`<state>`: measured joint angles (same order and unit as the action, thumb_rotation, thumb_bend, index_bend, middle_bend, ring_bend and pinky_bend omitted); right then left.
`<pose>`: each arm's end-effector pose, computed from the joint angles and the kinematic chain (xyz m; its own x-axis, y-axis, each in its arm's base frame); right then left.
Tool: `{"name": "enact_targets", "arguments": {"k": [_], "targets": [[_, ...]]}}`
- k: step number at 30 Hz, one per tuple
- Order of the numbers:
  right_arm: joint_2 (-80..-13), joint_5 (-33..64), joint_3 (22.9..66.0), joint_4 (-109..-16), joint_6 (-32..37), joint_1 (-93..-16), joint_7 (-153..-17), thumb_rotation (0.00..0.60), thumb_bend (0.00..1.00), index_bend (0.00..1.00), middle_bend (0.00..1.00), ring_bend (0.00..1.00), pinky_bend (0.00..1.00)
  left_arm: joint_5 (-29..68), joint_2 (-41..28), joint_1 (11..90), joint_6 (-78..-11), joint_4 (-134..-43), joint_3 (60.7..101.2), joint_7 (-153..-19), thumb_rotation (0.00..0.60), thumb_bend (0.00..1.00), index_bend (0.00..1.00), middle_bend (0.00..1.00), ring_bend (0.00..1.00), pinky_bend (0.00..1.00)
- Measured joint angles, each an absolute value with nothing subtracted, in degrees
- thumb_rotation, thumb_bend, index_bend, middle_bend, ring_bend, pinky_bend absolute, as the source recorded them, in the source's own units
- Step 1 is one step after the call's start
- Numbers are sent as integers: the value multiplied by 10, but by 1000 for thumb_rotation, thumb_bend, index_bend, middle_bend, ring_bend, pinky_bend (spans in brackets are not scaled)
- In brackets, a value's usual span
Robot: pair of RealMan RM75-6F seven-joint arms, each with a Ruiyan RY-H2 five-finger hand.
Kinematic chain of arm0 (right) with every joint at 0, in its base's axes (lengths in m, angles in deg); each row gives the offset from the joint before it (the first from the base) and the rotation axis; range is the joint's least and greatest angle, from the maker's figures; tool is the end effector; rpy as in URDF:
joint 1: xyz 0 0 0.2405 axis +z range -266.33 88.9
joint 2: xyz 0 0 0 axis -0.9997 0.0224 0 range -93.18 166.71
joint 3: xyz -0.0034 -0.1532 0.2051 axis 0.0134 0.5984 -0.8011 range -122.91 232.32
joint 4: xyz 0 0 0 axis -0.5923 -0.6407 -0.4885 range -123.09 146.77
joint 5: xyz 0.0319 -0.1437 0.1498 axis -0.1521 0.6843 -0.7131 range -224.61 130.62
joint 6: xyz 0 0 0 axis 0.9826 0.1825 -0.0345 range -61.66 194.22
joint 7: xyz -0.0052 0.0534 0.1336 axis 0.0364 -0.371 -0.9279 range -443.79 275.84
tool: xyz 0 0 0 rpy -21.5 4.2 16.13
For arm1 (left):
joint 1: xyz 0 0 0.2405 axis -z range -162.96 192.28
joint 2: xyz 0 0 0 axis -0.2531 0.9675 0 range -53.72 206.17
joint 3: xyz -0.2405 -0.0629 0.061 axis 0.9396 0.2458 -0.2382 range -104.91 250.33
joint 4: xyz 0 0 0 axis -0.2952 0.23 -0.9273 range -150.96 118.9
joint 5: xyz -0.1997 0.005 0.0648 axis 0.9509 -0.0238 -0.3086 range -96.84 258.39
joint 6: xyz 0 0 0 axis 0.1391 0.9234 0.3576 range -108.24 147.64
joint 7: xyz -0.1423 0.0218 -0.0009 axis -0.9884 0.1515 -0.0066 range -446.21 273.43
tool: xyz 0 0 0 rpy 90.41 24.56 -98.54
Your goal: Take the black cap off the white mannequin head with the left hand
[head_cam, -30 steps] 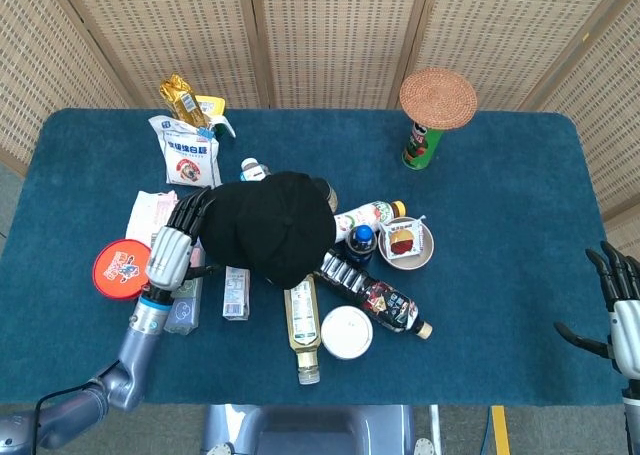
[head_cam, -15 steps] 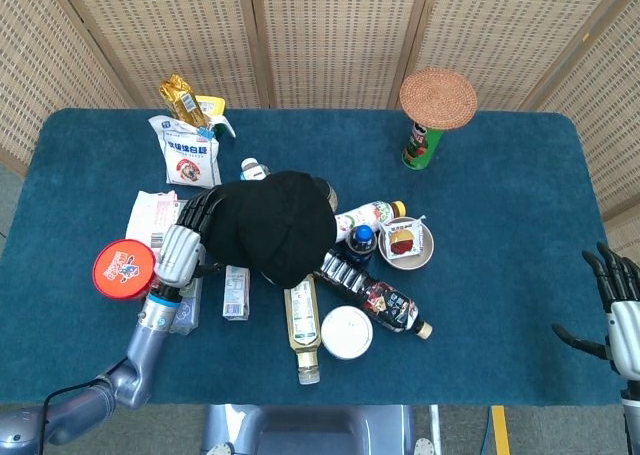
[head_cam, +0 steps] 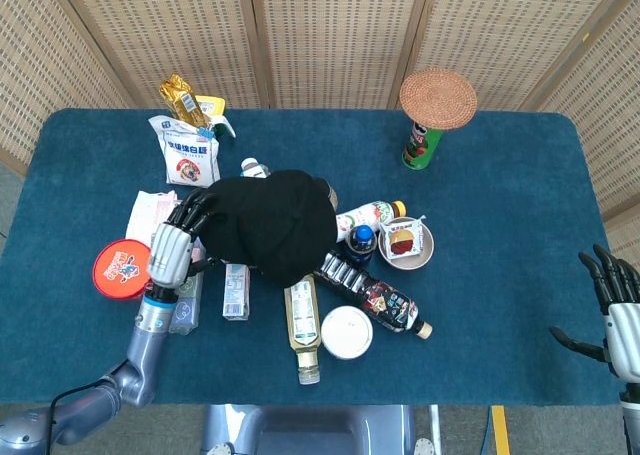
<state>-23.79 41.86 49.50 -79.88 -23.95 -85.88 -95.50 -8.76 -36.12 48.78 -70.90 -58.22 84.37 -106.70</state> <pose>-0.3077 -0.1778 0.1944 0.2717 0.1098 0.9561 -0.9592 -0.0495 0.2783 -0.1863 0.3306 -0.0150 -0.0265 -0.2137 0.9765 0.8757 -0.4761 -0.0804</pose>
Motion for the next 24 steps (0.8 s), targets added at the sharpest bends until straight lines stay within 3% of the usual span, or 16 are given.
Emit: {"name": "enact_targets", "arguments": {"k": [4,6,16,24], "targets": [[-237,420,496,-800,-239,-859,-956,600,69,36,0,0,53,-82,-377,491,-736,-564,858,-1059,600,350,491,349,335,499],[-236,420,496,-801,-239,-859,-956,600,69,36,0,0,53,-81,-388,494,-752,-550,865,-1057,600,350,522,378,364,534],[-235,420,497,-802,-238,-859,-959,600,70,36,0,0,53,-88,-407,525,-799,-518,880,-1047,600,350,648,522,483,654],[-234,421,498,-803,-237,-859,-962,600,71,36,0,0,53,-94,-402,555,-820,-530,892,-1020,600,351,657,532,492,663]]}}
